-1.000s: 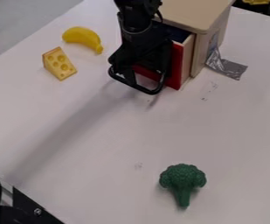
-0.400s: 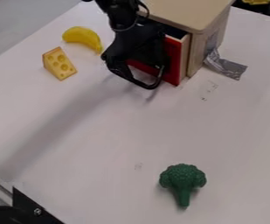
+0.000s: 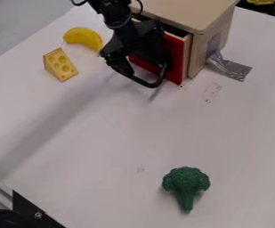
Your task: Close the drawer
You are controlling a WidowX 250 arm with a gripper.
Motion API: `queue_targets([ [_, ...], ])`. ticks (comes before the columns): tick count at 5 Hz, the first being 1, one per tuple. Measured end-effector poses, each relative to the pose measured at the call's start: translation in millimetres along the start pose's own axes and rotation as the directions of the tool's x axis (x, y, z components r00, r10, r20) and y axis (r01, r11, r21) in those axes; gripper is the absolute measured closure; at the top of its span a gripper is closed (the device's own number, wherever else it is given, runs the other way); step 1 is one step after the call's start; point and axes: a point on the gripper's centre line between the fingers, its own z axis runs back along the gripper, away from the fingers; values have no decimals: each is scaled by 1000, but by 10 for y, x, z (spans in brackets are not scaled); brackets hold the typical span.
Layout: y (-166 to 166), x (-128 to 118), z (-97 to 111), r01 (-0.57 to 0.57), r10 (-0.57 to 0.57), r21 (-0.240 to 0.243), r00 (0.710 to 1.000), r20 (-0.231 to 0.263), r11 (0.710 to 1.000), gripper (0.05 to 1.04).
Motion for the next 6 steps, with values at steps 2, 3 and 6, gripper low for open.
queue_targets([
  [2,-121,135,-163,-7,8,29,999,-48,1000,91],
  [3,-134,132,-190,0,2,33,999,-55,999,92],
  [6,-133,-19,-127,-36,45,109,996,-78,993,91],
])
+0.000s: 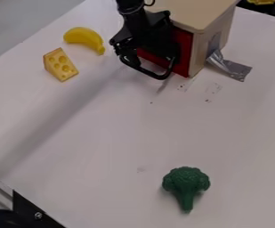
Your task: Close the drawer
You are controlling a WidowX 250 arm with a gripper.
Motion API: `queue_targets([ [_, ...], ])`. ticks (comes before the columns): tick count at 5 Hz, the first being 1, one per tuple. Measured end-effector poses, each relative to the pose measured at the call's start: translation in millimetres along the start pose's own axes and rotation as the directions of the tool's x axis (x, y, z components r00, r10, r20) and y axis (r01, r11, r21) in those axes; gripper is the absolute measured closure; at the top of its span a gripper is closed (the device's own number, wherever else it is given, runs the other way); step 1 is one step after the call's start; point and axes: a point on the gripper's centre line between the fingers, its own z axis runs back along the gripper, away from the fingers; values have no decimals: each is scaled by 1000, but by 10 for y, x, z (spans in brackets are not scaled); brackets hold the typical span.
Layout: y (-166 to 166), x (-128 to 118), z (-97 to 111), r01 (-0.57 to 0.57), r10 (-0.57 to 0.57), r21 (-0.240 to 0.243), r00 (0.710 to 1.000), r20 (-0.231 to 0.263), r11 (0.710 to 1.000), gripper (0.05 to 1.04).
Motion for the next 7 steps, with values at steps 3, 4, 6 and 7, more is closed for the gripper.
queue_targets([
  [3,55,-406,418,-17,50,202,986,-158,979,84],
  [4,53,-396,512,3,41,243,983,-176,970,84],
  [6,-22,-557,786,103,-18,317,965,-260,943,84],
  [7,37,-888,1004,220,-169,276,966,-197,936,84],
])
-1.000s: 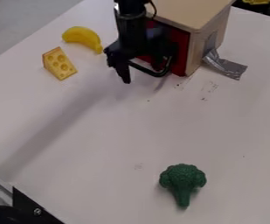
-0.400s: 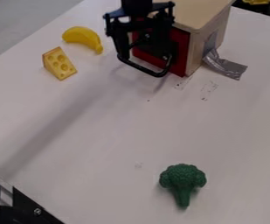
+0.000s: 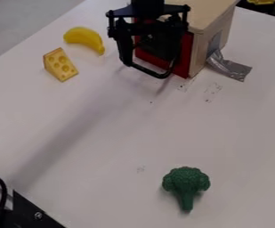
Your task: Close the drawer
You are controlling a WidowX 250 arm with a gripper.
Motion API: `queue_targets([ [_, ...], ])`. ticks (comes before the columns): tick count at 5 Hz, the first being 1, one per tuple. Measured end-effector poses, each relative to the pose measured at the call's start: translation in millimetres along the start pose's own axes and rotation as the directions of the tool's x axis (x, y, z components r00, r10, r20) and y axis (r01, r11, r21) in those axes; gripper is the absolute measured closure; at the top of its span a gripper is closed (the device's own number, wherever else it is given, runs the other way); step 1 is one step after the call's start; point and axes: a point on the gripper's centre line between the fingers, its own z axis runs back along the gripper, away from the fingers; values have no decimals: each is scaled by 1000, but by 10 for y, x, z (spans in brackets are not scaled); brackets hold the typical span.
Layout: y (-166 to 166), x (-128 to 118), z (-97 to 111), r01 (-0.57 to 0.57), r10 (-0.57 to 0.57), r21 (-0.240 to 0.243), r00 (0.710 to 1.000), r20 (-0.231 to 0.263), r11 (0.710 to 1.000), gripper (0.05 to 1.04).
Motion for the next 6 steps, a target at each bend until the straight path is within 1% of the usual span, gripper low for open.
queue_targets([
  [1,121,-359,22,101,-96,-43,991,96,994,84],
  [2,268,-575,1,113,-106,-81,991,81,990,84],
  [3,373,-671,38,111,-106,-112,993,51,988,84],
  [4,425,-626,21,71,-73,-116,997,-14,991,84],
  [6,436,-619,21,63,-66,-117,998,-20,991,84],
])
